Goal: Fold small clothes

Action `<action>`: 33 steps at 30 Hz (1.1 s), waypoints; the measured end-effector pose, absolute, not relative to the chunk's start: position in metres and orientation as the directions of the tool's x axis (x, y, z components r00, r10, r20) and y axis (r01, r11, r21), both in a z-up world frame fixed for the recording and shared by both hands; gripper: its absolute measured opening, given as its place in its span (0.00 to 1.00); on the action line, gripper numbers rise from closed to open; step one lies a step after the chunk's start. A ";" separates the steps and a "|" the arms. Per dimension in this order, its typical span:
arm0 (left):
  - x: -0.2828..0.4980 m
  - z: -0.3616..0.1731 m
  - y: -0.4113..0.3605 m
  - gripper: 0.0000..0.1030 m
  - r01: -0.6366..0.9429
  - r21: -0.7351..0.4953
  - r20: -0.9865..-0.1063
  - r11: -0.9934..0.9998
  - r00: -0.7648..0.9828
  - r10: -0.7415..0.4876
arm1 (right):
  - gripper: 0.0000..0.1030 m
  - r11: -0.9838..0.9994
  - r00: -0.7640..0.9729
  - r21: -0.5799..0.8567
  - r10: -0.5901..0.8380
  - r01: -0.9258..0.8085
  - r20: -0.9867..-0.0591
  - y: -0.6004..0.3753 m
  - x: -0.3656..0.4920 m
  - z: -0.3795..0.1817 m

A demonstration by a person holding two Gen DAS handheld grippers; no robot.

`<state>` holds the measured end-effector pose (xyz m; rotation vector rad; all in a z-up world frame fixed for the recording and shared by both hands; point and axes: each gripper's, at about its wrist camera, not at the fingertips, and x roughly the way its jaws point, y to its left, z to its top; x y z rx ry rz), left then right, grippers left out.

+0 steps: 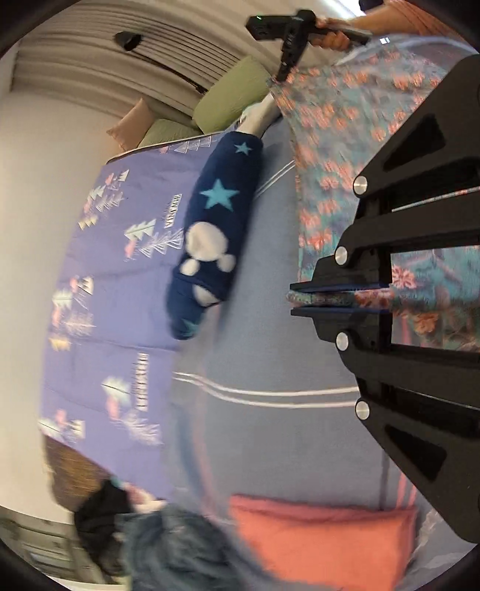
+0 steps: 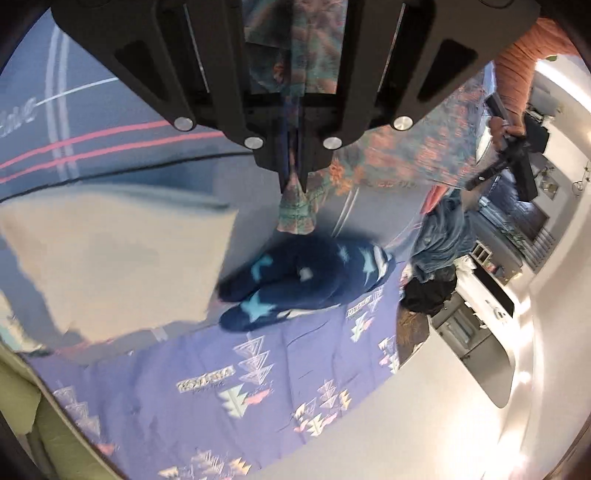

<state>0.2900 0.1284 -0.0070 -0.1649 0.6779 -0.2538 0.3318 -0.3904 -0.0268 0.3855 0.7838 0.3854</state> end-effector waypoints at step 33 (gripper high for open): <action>0.108 -0.003 -0.004 0.64 0.388 -0.175 -0.678 0.905 0.619 -0.397 | 0.45 0.837 0.611 0.516 0.507 -0.181 -0.608 -0.393 0.050 -0.071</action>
